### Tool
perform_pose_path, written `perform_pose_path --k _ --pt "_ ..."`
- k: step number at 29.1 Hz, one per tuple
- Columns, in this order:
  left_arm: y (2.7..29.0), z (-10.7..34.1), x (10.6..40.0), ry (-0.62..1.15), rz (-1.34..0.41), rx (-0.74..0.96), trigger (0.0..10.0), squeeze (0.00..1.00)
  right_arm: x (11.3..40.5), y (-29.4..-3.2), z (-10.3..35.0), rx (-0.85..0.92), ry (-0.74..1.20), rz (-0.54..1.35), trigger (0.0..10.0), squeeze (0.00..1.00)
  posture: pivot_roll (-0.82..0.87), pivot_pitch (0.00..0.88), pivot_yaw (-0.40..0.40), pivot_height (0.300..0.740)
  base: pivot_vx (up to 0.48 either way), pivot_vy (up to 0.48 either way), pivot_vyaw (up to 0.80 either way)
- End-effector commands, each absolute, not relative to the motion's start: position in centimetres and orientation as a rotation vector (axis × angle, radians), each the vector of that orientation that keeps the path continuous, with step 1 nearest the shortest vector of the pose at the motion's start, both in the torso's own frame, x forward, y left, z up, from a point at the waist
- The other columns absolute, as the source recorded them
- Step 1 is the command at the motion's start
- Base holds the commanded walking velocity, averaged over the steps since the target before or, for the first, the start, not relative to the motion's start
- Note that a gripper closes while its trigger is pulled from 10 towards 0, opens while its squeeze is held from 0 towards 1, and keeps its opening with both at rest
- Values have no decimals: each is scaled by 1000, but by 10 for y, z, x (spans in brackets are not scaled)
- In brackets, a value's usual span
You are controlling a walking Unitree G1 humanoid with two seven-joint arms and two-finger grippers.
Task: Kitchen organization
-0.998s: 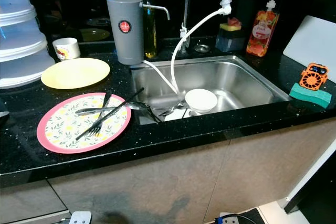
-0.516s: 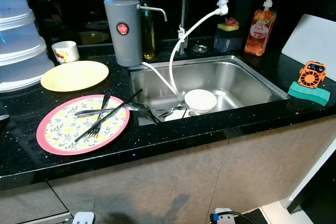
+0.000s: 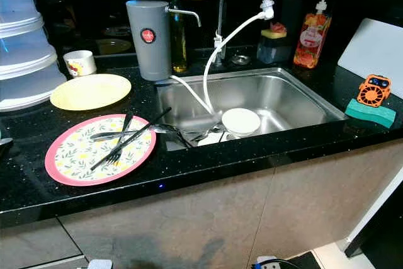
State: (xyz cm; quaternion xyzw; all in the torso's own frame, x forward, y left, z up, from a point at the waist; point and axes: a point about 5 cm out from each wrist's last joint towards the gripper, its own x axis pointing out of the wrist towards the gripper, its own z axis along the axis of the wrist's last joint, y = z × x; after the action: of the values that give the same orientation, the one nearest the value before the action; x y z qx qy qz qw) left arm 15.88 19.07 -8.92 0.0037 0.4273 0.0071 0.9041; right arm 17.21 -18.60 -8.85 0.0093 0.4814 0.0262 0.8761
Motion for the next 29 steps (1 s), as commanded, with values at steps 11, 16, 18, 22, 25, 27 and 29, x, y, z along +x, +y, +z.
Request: perform_pose_path --k 11,16,18,22,25,27,29 --pt "184 -90 158 881 -30 42 10000 0 169 -183 -90 6 1033 78 10000 0 -4 0 -13 740 0 0 0" --pt "184 -89 157 863 -30 9 10000 0 167 -185 -91 2 1039 83 10000 0 -3 0 -15 740 0 0 0" --pt "184 -88 158 851 -30 -9 10000 0 166 -186 -91 -2 1042 85 10000 0 -2 0 -15 740 0 0 0" --pt "184 -87 158 839 -37 -19 10000 0 170 -189 -89 11 1023 80 10000 0 7 0 -28 740 0 0 0" --pt "186 -87 159 835 -22 -24 10000 0 171 -188 -89 -2 1028 89 10000 0 15 0 -25 740 0 0 0" --pt "186 -87 159 835 -22 -24 10000 0 171 -188 -89 -2 1028 89 10000 0 15 0 -25 740 0 0 0" --pt "188 -87 160 847 -13 2 10000 0 179 -186 -85 21 997 76 10000 0 20 0 -16 740 0 0 0"
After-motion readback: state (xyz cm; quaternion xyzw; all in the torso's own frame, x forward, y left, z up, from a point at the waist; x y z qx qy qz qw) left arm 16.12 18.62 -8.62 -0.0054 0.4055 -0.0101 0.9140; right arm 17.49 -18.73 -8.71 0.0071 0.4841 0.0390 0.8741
